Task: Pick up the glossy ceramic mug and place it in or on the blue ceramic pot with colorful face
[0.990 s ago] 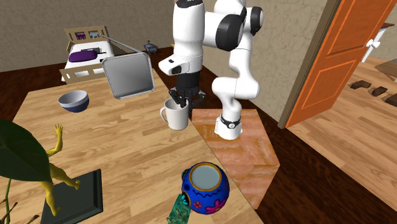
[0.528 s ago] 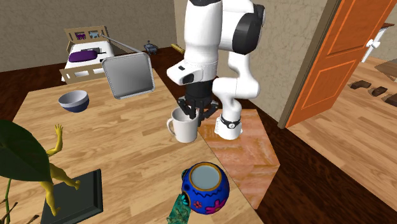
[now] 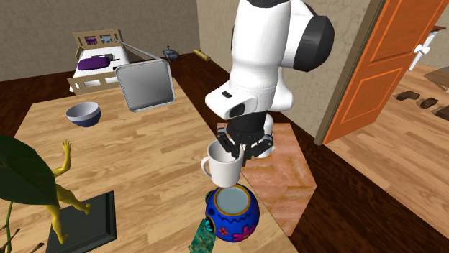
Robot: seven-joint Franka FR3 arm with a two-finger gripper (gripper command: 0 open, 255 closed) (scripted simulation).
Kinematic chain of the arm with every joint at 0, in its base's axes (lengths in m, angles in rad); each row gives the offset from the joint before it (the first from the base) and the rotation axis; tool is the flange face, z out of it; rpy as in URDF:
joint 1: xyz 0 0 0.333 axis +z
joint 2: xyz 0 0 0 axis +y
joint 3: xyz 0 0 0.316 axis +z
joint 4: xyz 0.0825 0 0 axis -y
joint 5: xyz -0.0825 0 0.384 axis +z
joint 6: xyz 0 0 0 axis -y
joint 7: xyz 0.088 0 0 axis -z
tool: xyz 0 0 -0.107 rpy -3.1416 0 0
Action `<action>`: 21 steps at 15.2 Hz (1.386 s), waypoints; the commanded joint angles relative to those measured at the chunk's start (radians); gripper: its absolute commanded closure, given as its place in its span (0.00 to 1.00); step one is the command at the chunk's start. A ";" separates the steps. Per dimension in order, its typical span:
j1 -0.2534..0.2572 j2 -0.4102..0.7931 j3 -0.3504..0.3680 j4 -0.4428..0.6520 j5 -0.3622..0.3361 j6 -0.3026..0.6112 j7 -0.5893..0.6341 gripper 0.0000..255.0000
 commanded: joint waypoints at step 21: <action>0.011 0.081 0.009 -0.146 0.011 0.225 0.035 1.00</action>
